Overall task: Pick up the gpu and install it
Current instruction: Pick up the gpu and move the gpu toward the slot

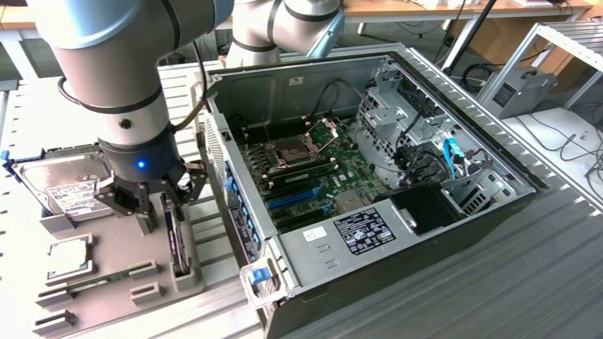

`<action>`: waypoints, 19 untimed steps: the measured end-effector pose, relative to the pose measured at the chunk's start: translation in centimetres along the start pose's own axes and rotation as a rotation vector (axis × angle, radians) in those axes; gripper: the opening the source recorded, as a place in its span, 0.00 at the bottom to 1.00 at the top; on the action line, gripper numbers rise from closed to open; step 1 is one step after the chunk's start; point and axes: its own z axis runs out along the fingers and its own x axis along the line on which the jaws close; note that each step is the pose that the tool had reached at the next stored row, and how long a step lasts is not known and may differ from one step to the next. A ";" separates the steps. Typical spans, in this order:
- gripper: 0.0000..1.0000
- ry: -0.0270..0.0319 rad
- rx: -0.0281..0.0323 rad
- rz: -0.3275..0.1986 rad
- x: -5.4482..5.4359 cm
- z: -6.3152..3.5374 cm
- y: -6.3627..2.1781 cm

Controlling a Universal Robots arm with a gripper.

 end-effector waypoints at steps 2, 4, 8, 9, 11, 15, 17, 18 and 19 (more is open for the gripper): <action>0.42 0.0003 0.0006 0.000 0.0 0.13 0.02; 0.42 0.0004 0.0005 0.000 0.0 0.20 0.03; 0.42 0.0000 0.0001 0.000 0.0 0.23 0.03; 0.42 0.0000 0.0001 0.000 0.0 0.23 0.03; 0.42 0.0000 0.0001 0.000 0.0 0.23 0.03; 0.35 0.0000 0.0003 0.000 0.0 0.22 0.03; 0.30 0.0003 0.0003 0.000 0.0 0.21 0.03; 0.29 0.0002 0.0003 0.000 0.0 0.21 0.03; 0.29 0.0001 0.0002 0.000 0.0 0.22 0.03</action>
